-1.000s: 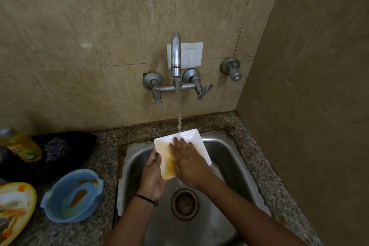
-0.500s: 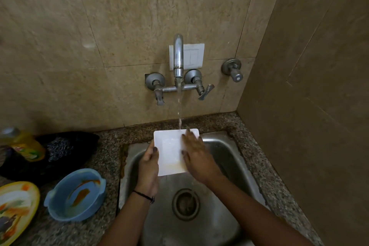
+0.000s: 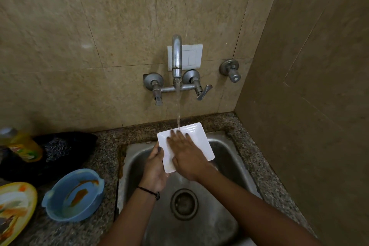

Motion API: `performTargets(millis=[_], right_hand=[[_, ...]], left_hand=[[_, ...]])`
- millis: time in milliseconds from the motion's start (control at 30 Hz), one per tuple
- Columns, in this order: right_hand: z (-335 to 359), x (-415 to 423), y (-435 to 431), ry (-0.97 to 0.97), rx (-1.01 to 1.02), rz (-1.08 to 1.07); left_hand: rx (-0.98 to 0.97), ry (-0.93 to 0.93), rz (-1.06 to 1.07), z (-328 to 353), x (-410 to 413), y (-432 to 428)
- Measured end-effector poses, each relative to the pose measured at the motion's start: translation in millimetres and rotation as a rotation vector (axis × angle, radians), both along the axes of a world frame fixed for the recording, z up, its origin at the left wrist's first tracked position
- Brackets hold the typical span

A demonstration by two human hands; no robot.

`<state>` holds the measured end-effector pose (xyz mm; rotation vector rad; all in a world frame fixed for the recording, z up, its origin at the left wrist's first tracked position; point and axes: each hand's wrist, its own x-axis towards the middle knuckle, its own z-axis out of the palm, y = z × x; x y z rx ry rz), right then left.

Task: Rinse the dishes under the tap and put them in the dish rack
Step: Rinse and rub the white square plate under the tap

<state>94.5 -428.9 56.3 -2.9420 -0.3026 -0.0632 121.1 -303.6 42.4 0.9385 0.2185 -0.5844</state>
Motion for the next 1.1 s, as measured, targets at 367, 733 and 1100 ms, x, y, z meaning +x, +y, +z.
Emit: performTargets(millis=[367,733,1100], right_hand=[[-2,7,-4,0.017,-0.072,0.002],[13,-51,-29,0.051,0.023,0.135],[1,-6,-24,0.039,-0.058,0.025]], left_hand=[[-0.033,0.023,-0.033,-1,1,-3],[-0.006,0.072,-0.002,-4,3,-1],[-0.012,-0.038,-0.016,-3,-2,1]])
